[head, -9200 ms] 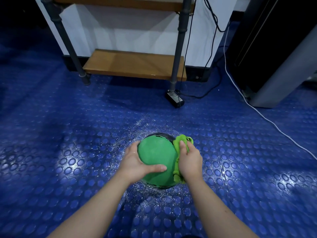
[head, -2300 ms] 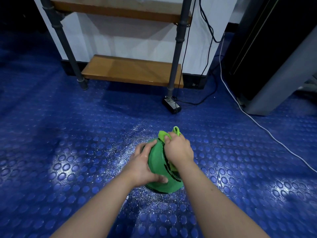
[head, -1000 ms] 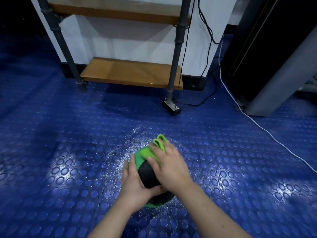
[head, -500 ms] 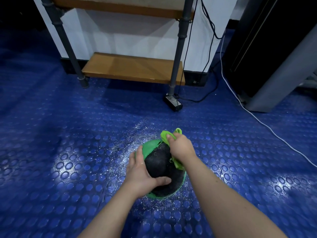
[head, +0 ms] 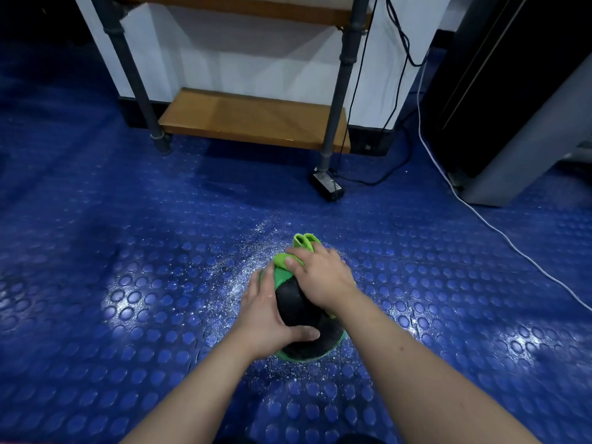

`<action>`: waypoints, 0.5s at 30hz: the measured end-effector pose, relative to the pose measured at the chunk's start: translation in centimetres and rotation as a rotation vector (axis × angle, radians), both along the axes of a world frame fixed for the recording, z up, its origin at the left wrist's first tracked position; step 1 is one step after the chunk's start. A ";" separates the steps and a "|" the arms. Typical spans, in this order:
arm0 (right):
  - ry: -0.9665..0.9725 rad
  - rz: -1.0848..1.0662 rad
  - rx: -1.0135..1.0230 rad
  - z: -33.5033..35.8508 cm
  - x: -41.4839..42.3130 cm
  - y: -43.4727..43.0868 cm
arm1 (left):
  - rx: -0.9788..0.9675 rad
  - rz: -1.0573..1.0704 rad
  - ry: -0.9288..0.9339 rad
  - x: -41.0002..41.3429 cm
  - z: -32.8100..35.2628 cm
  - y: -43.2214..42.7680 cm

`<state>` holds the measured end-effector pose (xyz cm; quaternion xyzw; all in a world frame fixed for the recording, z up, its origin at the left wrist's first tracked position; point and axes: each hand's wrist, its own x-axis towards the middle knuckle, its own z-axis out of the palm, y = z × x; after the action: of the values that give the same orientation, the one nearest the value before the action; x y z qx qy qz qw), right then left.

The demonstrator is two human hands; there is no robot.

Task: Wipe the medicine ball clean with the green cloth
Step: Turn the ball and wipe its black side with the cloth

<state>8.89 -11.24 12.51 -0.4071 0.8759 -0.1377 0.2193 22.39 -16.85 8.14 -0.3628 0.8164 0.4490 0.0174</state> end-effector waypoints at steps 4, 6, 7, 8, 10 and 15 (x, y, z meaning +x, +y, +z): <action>-0.054 -0.126 0.062 -0.1 -0.7 -1.1 | -0.013 -0.008 0.012 -0.1 0.2 0.2; -0.063 -0.192 0.092 -0.2 -1.5 -1.6 | -0.027 -0.013 0.001 -0.2 0.1 0.5; -0.072 -0.214 0.100 -0.3 -2.0 -1.7 | -0.040 -0.012 -0.003 -0.2 0.1 0.7; -0.097 -0.244 0.098 -0.5 -2.7 -1.7 | -0.054 -0.015 -0.008 -0.3 0.0 0.9; -0.206 -0.382 0.041 -0.7 -4.1 -0.8 | -0.072 -0.031 -0.021 -0.5 0.2 1.3; -0.212 -0.572 -0.295 -0.1 -3.4 3.4 | -0.060 -0.016 -0.041 -1.2 0.4 1.0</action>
<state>5.48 -7.86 12.36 -0.1557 0.8975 -0.3607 0.2005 21.17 -15.89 8.55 -0.3657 0.8318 0.4167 0.0270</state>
